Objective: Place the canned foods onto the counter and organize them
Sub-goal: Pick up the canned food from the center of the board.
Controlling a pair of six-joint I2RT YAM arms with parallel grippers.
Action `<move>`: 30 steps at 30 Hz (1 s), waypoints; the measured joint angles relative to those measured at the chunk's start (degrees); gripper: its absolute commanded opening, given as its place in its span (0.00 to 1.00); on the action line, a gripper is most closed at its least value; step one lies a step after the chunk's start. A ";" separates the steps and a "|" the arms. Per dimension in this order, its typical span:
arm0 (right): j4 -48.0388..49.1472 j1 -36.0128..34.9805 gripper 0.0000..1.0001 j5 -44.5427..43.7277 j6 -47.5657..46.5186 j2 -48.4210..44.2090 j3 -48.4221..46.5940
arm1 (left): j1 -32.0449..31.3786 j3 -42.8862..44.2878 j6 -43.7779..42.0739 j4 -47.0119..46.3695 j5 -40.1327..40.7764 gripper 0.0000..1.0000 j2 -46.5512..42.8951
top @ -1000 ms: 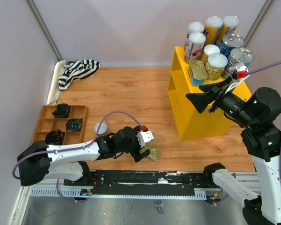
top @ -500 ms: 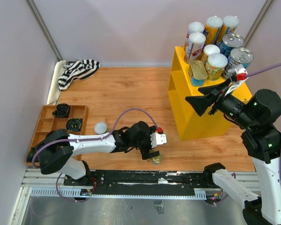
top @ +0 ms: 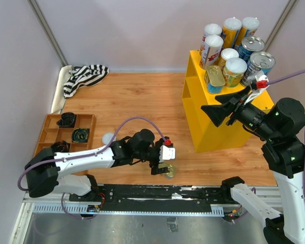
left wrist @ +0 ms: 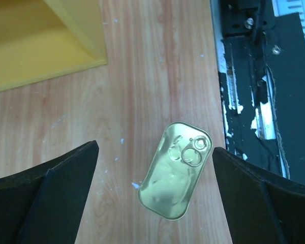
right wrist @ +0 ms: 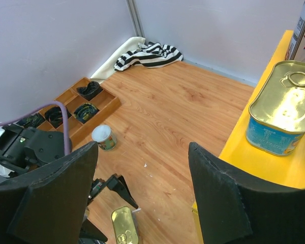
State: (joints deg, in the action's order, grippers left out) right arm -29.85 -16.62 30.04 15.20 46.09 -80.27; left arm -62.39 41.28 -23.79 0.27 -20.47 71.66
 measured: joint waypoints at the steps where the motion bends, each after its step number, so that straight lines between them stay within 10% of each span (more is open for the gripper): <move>1: 0.04 0.00 0.72 0.02 0.00 0.00 0.00 | 0.00 0.02 -0.33 0.09 -1.05 1.00 0.22; 21: -0.04 0.00 0.72 0.42 0.02 -0.20 0.00 | 0.00 4.57 -4.94 6.45 -1.09 0.92 18.40; 30: 0.22 0.00 0.70 -0.11 0.00 -0.52 1.36 | 2.45 3.87 -3.87 4.46 -0.33 0.47 19.26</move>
State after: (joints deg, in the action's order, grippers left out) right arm -29.63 -16.62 29.93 15.20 45.56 -78.91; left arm -59.94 45.15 -27.66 4.73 -20.80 90.91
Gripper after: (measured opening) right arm 0.709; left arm 0.574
